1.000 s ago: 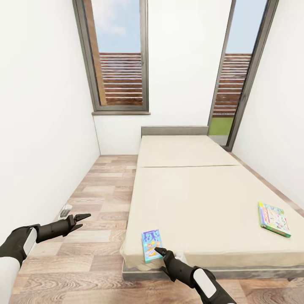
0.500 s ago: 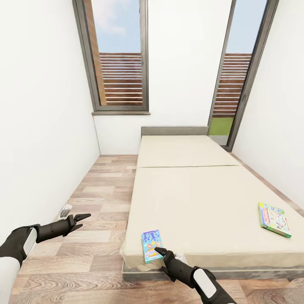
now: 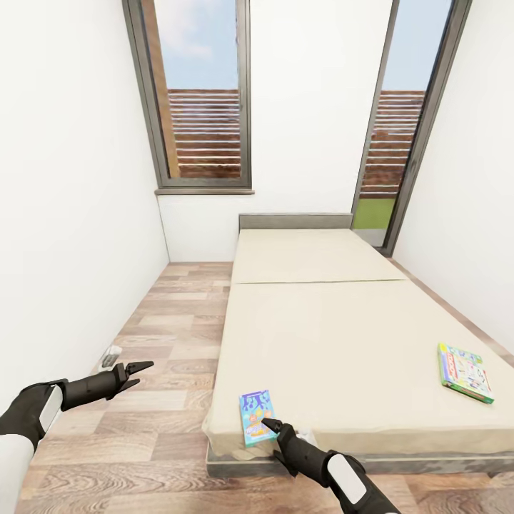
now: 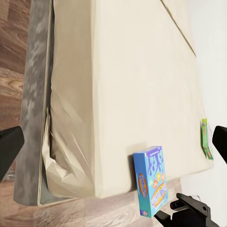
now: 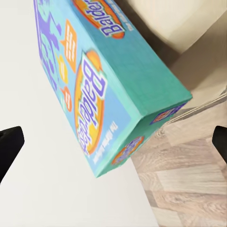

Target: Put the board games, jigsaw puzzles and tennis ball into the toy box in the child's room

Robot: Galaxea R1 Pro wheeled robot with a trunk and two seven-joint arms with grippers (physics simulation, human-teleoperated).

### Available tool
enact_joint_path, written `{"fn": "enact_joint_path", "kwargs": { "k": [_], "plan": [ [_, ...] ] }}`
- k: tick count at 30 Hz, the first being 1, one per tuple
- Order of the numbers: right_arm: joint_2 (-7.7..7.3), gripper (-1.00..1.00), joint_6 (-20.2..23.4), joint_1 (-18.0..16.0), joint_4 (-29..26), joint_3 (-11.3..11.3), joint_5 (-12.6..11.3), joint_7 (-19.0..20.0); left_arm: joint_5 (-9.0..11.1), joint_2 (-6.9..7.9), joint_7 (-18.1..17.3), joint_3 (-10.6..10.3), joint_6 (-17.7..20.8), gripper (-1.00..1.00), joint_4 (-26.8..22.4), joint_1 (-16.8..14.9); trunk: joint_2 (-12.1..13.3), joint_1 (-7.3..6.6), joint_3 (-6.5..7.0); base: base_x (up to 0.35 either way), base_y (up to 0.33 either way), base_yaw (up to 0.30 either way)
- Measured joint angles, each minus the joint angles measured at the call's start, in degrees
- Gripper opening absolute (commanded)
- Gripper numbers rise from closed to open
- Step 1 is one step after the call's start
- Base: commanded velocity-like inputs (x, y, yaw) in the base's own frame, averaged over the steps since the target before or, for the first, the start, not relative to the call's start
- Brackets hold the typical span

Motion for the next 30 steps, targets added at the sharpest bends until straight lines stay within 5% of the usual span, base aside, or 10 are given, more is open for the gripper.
{"fn": "enact_joint_path", "kwargs": {
  "k": [30],
  "plan": [
    [0.05, 1.00, 0.00, -0.01, 0.00, 0.00, 0.00, 0.00, 0.00, -0.22, 0.00, 0.00, 0.00, 1.00, 0.00, 0.00, 0.00, 0.01, 0.00, 0.038, 0.000, 0.000]
  ]
}}
